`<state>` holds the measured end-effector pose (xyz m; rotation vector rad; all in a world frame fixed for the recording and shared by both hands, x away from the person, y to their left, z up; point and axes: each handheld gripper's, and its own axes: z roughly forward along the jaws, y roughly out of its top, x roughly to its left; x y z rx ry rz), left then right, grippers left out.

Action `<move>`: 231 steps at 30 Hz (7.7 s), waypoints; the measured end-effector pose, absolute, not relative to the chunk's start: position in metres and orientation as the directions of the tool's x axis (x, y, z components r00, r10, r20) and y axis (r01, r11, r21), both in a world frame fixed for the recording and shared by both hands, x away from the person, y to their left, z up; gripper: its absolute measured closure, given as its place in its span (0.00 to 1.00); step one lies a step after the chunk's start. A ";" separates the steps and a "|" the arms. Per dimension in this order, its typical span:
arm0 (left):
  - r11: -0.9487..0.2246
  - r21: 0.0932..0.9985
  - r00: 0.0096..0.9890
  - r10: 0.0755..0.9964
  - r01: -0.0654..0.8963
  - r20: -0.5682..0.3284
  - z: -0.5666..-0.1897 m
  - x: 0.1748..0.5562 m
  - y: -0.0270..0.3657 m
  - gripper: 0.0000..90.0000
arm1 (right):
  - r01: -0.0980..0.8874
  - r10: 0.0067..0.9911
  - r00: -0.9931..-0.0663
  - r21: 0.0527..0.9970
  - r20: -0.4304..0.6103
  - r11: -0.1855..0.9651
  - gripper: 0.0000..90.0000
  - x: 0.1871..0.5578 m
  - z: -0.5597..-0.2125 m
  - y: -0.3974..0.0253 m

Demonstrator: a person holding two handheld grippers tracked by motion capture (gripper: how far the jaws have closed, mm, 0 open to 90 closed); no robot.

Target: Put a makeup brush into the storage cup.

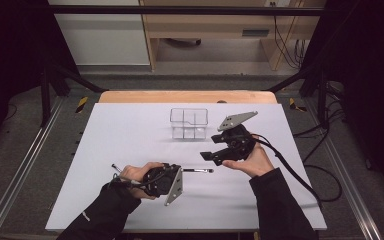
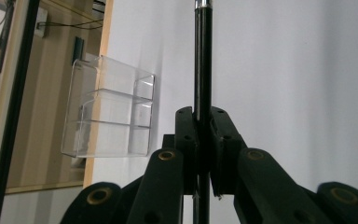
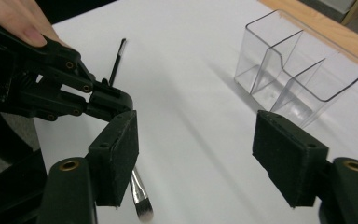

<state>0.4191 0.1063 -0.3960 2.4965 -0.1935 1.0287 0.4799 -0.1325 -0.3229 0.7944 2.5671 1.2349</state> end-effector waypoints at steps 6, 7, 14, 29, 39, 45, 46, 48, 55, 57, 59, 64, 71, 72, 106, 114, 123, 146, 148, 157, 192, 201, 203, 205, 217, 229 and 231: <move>-0.894 0.377 0.737 0.082 -0.243 0.671 -0.398 0.421 0.111 0.92 | 0.387 0.580 -0.813 0.798 0.057 0.463 0.26 0.479 -0.323 -0.144; -0.893 0.383 0.739 0.092 -0.236 0.668 -0.399 0.422 0.112 0.92 | 0.386 0.584 -0.810 0.801 0.056 0.458 0.25 0.478 -0.324 -0.146; -0.882 0.442 0.764 0.170 -0.163 0.622 -0.401 0.425 0.118 0.92 | 0.396 0.612 -0.788 0.819 0.071 0.415 0.21 0.476 -0.328 -0.159; -0.783 0.622 0.768 0.404 0.009 0.497 -0.401 0.433 0.137 0.92 | 0.393 0.655 -0.750 0.857 0.090 0.332 0.16 0.468 -0.341 -0.174; -0.716 0.693 0.760 0.497 0.086 0.419 -0.405 0.434 0.144 0.92 | 0.393 0.662 -0.742 0.866 0.101 0.309 0.16 0.465 -0.350 -0.174; -0.666 0.733 0.740 0.560 0.135 0.373 -0.407 0.436 0.147 0.92 | 0.388 0.663 -0.742 0.872 0.103 0.299 0.16 0.462 -0.353 -0.171; -0.659 0.739 0.737 0.569 0.143 0.365 -0.407 0.436 0.147 0.92 | 0.386 0.663 -0.741 0.874 0.103 0.295 0.16 0.462 -0.354 -0.171; -0.640 0.752 0.729 0.589 0.159 0.348 -0.408 0.436 0.149 0.92 | 0.383 0.666 -0.739 0.877 0.101 0.291 0.16 0.462 -0.355 -0.170; -0.561 0.804 0.697 0.658 0.199 0.287 -0.409 0.437 0.153 0.92 | 0.382 0.666 -0.736 0.885 0.118 0.266 0.16 0.462 -0.357 -0.166; -0.541 0.814 0.689 0.673 0.209 0.271 -0.410 0.437 0.153 0.92 | 0.383 0.663 -0.739 0.885 0.121 0.265 0.16 0.462 -0.359 -0.164; -0.527 0.821 0.680 0.686 0.219 0.259 -0.411 0.436 0.153 0.92 | 0.389 0.660 -0.740 0.882 0.128 0.265 0.16 0.463 -0.362 -0.161; -0.483 0.843 0.666 0.712 0.236 0.222 -0.413 0.436 0.153 0.92 | 0.394 0.659 -0.738 0.886 0.145 0.246 0.16 0.464 -0.365 -0.157; -0.430 0.864 0.656 0.736 0.263 0.168 -0.417 0.434 0.147 0.92 | 0.403 0.656 -0.732 0.894 0.184 0.198 0.17 0.465 -0.366 -0.154; -0.423 0.866 0.652 0.741 0.267 0.161 -0.418 0.434 0.145 0.92 | 0.401 0.655 -0.732 0.895 0.187 0.194 0.17 0.465 -0.367 -0.153; -0.331 0.894 0.617 0.782 0.301 0.082 -0.423 0.432 0.122 0.92 | 0.412 0.640 -0.710 0.910 0.293 0.040 0.22 0.471 -0.384 -0.128; -0.324 0.895 0.615 0.785 0.308 0.072 -0.425 0.432 0.116 0.92 | 0.423 0.634 -0.705 0.906 0.317 0.017 0.25 0.473 -0.389 -0.123; -0.323 0.894 0.614 0.786 0.310 0.071 -0.427 0.431 0.109 0.92 | 0.438 0.626 -0.698 0.899 0.348 -0.010 0.29 0.474 -0.394 -0.119; -0.305 0.897 0.613 0.788 0.319 0.050 -0.428 0.430 0.098 0.92 | 0.466 0.628 -0.658 0.880 0.414 -0.092 0.50 0.475 -0.399 -0.112; -0.304 0.897 0.614 0.788 0.321 0.047 -0.429 0.430 0.096 0.92 | 0.470 0.629 -0.655 0.878 0.419 -0.095 0.52 0.475 -0.400 -0.112; -0.298 0.898 0.616 0.787 0.323 0.040 -0.430 0.429 0.091 0.92 | 0.470 0.629 -0.648 0.875 0.430 -0.113 0.62 0.476 -0.401 -0.111; -0.289 0.897 0.633 0.774 0.334 0.014 -0.428 0.429 0.085 0.92 | 0.484 0.562 -0.675 0.862 0.478 -0.151 0.93 0.475 -0.400 -0.111; -0.300 0.894 0.639 0.769 0.332 0.021 -0.422 0.432 0.089 0.73 | 0.468 0.572 -0.690 0.876 0.443 -0.115 0.93 0.474 -0.401 -0.111; -0.309 0.891 0.637 0.770 0.333 0.029 -0.418 0.433 0.089 0.67 | 0.456 0.574 -0.696 0.883 0.432 -0.111 0.93 0.473 -0.400 -0.112; -0.317 0.888 0.636 0.771 0.333 0.037 -0.415 0.435 0.089 0.62 | 0.449 0.574 -0.701 0.887 0.423 -0.106 0.93 0.473 -0.400 -0.112; -0.340 0.886 0.648 0.759 0.316 0.061 -0.408 0.441 0.076 0.63 | 0.412 0.567 -0.728 0.907 0.385 -0.087 0.93 0.469 -0.399 -0.113; -0.313 0.899 0.651 0.758 0.306 0.043 -0.399 0.440 0.073 0.82 | 0.402 0.562 -0.740 0.913 0.369 -0.071 0.93 0.468 -0.399 -0.113; -0.309 0.899 0.651 0.758 0.309 0.037 -0.398 0.441 0.073 0.84 | 0.399 0.561 -0.742 0.914 0.366 -0.069 0.93 0.467 -0.399 -0.113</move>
